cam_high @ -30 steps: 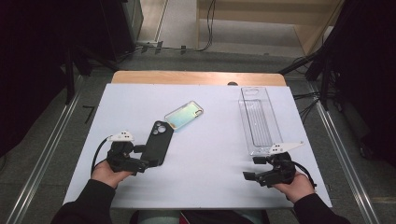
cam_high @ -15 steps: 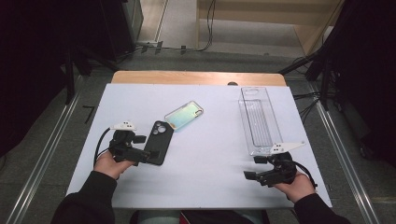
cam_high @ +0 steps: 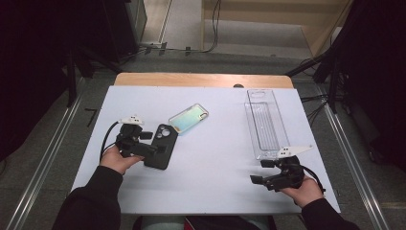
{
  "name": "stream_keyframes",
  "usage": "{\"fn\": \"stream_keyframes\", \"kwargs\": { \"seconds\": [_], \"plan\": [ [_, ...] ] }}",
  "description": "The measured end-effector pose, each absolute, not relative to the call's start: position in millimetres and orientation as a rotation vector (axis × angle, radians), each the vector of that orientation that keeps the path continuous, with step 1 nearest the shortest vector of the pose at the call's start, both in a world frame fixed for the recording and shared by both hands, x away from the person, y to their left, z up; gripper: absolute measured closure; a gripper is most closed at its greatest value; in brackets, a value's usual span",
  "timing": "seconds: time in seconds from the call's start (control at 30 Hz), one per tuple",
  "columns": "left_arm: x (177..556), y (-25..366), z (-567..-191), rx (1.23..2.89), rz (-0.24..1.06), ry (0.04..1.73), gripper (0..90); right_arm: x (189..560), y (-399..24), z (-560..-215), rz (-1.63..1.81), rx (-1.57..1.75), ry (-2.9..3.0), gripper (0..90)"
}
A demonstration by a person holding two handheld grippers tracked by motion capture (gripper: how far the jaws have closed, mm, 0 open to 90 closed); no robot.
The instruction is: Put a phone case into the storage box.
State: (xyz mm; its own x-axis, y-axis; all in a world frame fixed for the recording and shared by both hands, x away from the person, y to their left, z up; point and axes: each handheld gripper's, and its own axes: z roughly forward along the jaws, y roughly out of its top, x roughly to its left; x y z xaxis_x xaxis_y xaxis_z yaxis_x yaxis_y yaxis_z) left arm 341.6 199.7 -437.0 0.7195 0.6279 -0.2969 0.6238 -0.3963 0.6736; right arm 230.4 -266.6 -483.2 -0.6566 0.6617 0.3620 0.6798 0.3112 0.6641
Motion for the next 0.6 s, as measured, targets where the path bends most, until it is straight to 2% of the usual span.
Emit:
{"fn": "stream_keyframes", "kwargs": {
  "seconds": [0.53,0.57,0.6],
  "plan": [
    [377.4,182.8,-426.7,2.113,0.040,0.912,8.7,232.1,-265.5,-483.3,-1.309,-1.280,-2.520,14.7],
    [382.2,180.3,-425.6,2.106,0.074,0.929,13.8,232.4,-265.3,-483.2,-1.309,-1.279,-2.519,14.7],
    [382.2,180.3,-425.6,2.106,0.074,0.929,14.1,232.4,-265.3,-483.2,-1.309,-1.279,-2.519,14.7]
  ]
}}
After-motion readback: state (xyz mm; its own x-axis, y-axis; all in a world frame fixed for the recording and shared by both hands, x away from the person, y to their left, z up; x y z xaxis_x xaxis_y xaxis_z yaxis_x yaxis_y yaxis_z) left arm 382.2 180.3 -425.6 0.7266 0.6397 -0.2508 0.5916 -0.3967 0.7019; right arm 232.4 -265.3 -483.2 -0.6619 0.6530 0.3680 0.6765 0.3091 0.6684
